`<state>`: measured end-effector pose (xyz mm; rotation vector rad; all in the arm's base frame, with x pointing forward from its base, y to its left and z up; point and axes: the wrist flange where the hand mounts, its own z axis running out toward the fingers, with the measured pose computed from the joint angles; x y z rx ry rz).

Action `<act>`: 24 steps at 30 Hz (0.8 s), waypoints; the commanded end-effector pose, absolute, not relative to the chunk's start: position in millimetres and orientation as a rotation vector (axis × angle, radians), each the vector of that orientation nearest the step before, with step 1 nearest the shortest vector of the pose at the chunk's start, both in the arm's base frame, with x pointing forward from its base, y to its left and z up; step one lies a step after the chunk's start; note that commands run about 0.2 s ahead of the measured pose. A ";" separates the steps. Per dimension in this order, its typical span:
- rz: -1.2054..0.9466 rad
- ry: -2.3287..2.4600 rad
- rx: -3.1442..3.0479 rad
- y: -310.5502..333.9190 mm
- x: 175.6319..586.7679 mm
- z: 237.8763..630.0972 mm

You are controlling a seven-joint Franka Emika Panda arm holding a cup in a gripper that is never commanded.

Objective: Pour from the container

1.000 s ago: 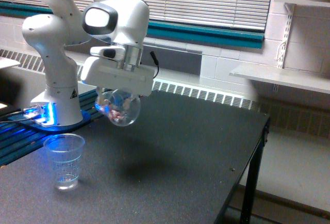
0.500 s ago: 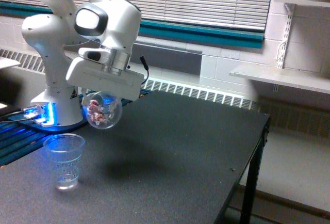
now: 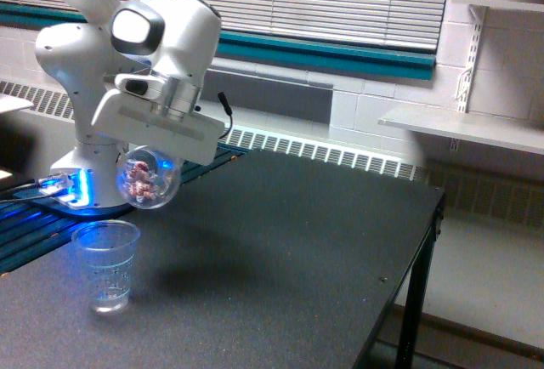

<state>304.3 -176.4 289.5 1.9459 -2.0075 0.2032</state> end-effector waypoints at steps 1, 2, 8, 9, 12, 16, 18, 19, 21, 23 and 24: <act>0.202 -2.075 1.851 -184.5 292.4 291.5; 0.198 -2.076 1.849 -185.0 291.3 291.5; 0.167 -2.081 1.834 -188.3 285.1 288.7; 0.159 -2.081 1.829 -189.1 284.2 288.0; 0.137 -2.080 1.814 -191.7 281.8 285.1; 0.111 -2.089 1.794 -196.9 280.3 281.8; 0.099 -2.092 1.786 -199.5 280.1 280.1; 0.093 -2.094 1.782 -201.0 280.1 279.3; 0.079 -2.093 1.780 -204.1 280.5 278.0; 0.067 -2.084 1.772 -205.7 281.5 276.4; 0.061 -2.075 1.770 -206.1 282.2 275.5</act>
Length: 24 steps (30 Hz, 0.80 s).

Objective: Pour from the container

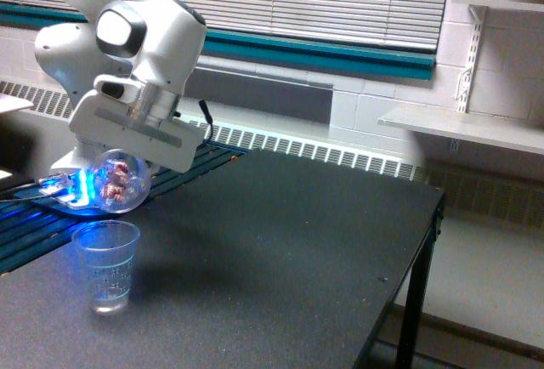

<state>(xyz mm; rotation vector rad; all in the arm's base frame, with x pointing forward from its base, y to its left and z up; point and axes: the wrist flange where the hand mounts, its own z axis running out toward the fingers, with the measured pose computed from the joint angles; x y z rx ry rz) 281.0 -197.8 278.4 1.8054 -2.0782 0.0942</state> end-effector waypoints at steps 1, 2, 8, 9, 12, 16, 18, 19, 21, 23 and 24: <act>0.053 -2.065 1.768 -206.5 282.9 274.5; 0.046 -2.061 1.765 -207.7 283.7 273.9; 0.020 -2.064 1.753 -217.2 287.2 272.8; 0.018 -2.063 1.751 -218.3 287.8 273.0; 0.007 -2.054 1.754 -222.4 289.2 274.4; -0.015 -2.024 1.762 -225.1 291.8 277.1; -0.021 -2.014 1.763 -225.9 292.9 278.4; -0.021 -2.011 1.763 -226.2 293.5 279.2; -0.024 -2.006 1.763 -226.9 294.2 280.6; -0.030 -1.999 1.761 -226.3 294.9 281.2; -0.032 -1.995 1.763 -226.1 295.4 281.5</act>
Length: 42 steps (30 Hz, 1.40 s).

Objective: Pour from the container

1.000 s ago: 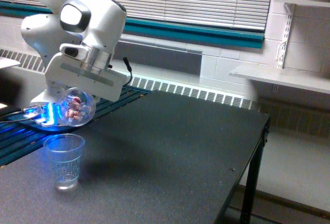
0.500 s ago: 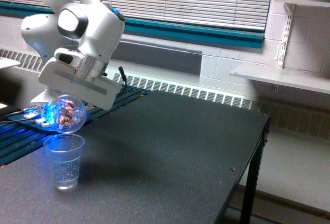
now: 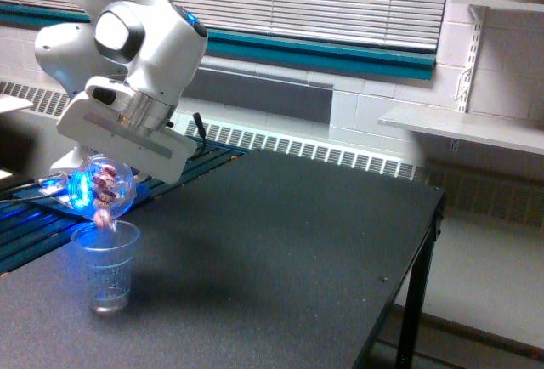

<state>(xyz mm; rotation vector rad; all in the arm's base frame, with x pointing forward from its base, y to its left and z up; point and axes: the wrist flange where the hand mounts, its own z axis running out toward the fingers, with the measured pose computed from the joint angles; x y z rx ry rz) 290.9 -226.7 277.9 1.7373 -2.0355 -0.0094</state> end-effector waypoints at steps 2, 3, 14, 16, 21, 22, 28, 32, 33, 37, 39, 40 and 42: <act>-0.035 -1.991 1.766 -225.3 296.1 281.6; -0.037 -1.989 1.767 -224.7 296.2 281.3; -0.079 -1.968 1.798 -219.3 299.1 278.0; -0.089 -1.960 1.802 -218.8 299.9 278.1; -0.111 -1.941 1.802 -218.1 302.8 278.3; -0.116 -1.933 1.801 -217.7 303.6 278.4; -0.138 -1.907 1.803 -217.6 307.9 278.5; -0.147 -1.887 1.796 -216.6 310.3 278.0; -0.149 -1.884 1.796 -216.6 310.9 278.0; -0.159 -1.874 1.793 -216.9 311.8 277.9; -0.165 -1.873 1.787 -216.4 311.7 277.0; -0.169 -1.872 1.786 -216.5 311.7 276.7; -0.179 -1.871 1.785 -217.2 311.6 276.5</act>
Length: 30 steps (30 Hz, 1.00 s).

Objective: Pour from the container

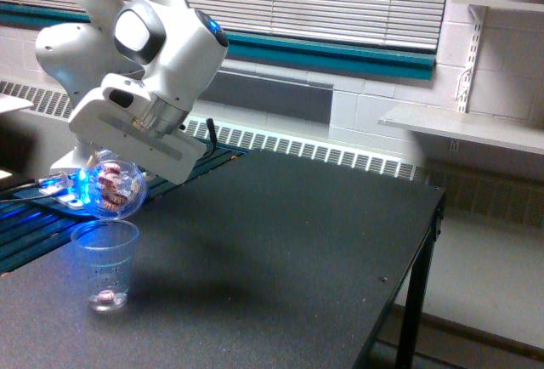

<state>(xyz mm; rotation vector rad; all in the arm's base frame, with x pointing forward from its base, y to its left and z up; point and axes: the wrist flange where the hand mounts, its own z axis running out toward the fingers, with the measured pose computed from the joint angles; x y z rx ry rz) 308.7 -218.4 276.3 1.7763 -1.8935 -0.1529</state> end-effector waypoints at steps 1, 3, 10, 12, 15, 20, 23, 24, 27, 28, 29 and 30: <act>-0.184 -1.870 1.785 -217.4 311.7 276.3; -0.193 -1.866 1.785 -217.9 311.7 276.0; -0.199 -1.857 1.774 -217.9 312.1 275.2; -0.199 -1.858 1.771 -217.9 311.8 275.2; -0.200 -1.859 1.767 -217.6 311.6 275.1; -0.205 -1.860 1.766 -217.0 311.1 274.9; -0.212 -1.858 1.769 -217.1 310.9 275.0; -0.213 -1.859 1.769 -217.2 311.0 275.2; -0.211 -1.860 1.768 -217.1 311.2 275.3; -0.212 -1.859 1.769 -217.0 311.5 275.6; -0.214 -1.857 1.769 -216.9 311.9 275.9; -0.216 -1.857 1.770 -217.0 312.2 276.2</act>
